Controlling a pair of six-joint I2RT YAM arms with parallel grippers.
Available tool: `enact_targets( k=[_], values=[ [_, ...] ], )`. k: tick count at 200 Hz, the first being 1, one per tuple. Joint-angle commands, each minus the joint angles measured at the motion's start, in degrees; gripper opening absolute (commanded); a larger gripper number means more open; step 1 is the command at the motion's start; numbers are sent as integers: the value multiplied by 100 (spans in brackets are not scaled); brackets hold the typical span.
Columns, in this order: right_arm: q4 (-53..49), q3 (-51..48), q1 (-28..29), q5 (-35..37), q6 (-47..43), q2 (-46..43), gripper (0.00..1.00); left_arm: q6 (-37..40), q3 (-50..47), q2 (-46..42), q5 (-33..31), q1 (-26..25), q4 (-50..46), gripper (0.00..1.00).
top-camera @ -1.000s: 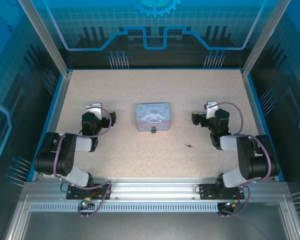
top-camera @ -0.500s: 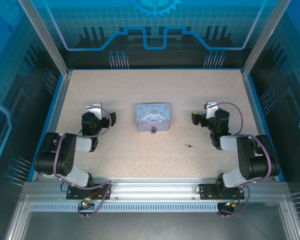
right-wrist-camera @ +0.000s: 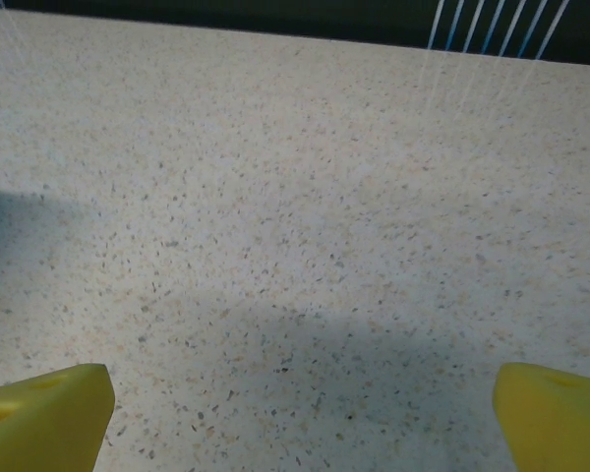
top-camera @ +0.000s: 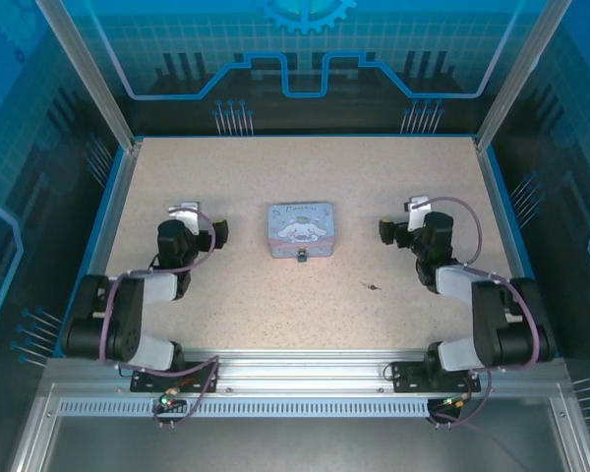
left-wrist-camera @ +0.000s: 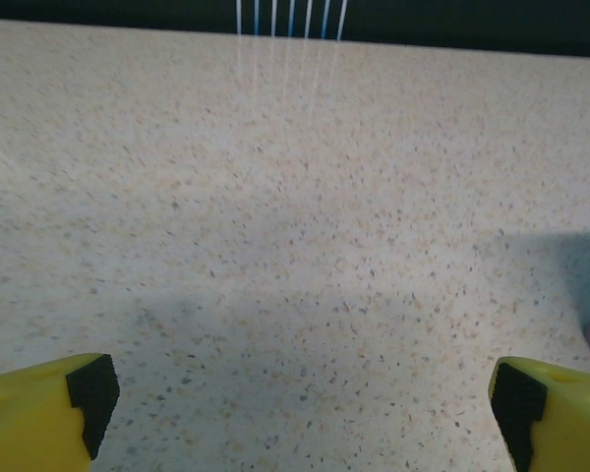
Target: Unlock the padlock with the key
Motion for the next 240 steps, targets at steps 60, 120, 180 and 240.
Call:
enact_targets(
  k=[60, 120, 180, 240],
  values=[
    [-4169, 1992, -807, -1258, 2924, -4, 100, -2791, 1961, -1287, -59, -98, -4489, 99],
    [-5019, 1720, -19, -2184, 2705, 258, 91, -3633, 2114, -1202, 67, -1744, -5364, 99],
    [-4524, 1139, 634, -1944, 3084, 286, 86, -4599, 1481, -1225, -228, -2954, -4589, 99],
    [-4599, 805, 1498, -1434, 3514, 83, 85, -4794, 1480, -1177, -403, -3349, -4451, 99]
  ],
)
